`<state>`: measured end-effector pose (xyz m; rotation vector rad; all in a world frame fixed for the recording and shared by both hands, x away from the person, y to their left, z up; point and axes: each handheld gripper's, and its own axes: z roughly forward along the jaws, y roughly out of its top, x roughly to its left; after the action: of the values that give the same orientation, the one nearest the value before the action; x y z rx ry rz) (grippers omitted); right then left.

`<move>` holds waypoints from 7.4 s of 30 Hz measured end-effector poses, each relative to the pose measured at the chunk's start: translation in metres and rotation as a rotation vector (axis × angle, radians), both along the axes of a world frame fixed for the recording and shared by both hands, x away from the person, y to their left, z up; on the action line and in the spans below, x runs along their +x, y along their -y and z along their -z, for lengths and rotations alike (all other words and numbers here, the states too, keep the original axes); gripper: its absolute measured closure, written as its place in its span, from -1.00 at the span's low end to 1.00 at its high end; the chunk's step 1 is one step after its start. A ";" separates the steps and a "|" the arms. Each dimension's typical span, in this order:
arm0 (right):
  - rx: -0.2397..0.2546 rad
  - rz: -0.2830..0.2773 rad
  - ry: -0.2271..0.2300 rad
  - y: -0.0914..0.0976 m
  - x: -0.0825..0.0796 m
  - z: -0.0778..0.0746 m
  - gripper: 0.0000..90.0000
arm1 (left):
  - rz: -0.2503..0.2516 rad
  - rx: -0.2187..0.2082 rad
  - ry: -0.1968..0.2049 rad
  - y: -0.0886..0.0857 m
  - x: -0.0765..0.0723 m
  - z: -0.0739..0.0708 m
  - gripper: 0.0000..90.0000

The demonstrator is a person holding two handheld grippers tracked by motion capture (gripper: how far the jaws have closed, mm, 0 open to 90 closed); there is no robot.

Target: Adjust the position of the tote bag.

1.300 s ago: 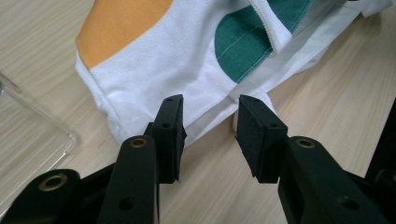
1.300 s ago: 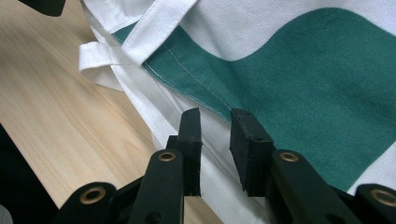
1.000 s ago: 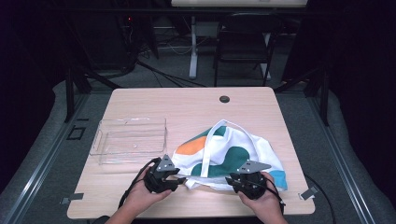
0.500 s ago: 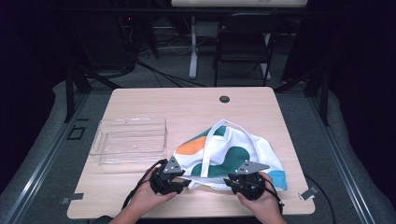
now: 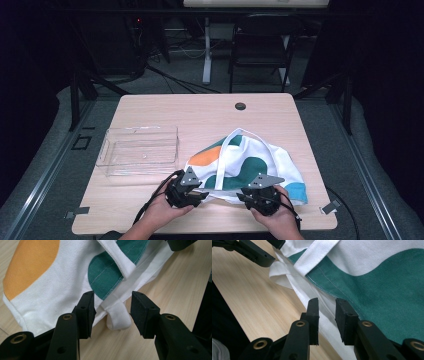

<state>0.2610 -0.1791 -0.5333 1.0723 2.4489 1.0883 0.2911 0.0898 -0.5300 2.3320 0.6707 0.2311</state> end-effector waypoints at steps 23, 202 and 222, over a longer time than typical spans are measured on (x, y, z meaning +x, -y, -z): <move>-0.116 0.003 0.082 -0.003 0.009 0.004 0.41 | -0.011 -0.028 0.010 -0.011 -0.004 0.000 0.21; -0.105 0.022 0.205 -0.001 0.010 -0.010 0.48 | -0.059 0.064 0.114 0.013 0.016 -0.038 0.97; -0.082 0.045 0.228 0.003 0.007 -0.025 0.38 | -0.068 0.070 0.106 0.014 0.026 -0.061 0.97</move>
<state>0.2681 -0.1821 -0.5085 0.9189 2.2587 1.0260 0.3170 0.0756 -0.4688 2.3466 0.7003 0.4124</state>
